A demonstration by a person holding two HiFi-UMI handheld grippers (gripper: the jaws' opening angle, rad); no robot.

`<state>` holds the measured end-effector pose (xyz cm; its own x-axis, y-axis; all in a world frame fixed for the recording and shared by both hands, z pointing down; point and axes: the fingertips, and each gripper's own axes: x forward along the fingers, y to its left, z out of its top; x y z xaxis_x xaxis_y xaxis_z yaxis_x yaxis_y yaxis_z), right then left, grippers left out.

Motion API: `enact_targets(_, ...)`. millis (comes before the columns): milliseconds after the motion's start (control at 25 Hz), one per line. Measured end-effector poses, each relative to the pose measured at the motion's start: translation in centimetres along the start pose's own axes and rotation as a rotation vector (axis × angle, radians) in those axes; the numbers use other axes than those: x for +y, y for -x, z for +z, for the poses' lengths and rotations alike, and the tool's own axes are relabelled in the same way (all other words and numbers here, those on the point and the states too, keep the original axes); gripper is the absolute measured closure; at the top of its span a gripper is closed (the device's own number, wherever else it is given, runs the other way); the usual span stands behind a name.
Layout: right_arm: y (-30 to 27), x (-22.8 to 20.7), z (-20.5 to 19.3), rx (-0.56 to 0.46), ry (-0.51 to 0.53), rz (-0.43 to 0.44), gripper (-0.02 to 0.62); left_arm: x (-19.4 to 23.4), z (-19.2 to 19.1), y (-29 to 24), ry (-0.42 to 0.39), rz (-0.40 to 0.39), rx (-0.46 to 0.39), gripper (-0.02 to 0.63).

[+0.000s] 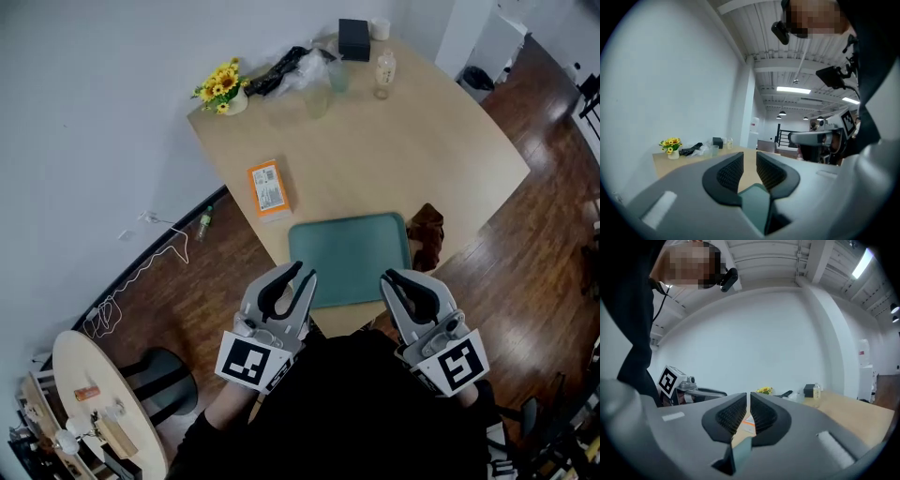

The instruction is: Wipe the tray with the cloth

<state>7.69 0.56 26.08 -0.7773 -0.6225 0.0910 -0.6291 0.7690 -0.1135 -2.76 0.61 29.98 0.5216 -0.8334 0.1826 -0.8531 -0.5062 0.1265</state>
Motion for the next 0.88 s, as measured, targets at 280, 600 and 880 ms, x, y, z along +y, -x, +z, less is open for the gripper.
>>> enact_targets(280,-0.3,1.4,1.0,-0.034,0.034,0.006,0.586,-1.5,0.6,0.5,-0.033,-0.030,-0.028,0.538)
enact_targets(600,0.1,1.3,0.9,-0.033,0.031,-0.005,0.592,-1.5,0.2,0.6,-0.033,-0.029,-0.014,0.538)
enact_targets(880,0.2,1.4,0.9,-0.031,0.025,-0.005,0.594,-1.7,0.3,0.5,-0.035,-0.035,-0.013,0.538)
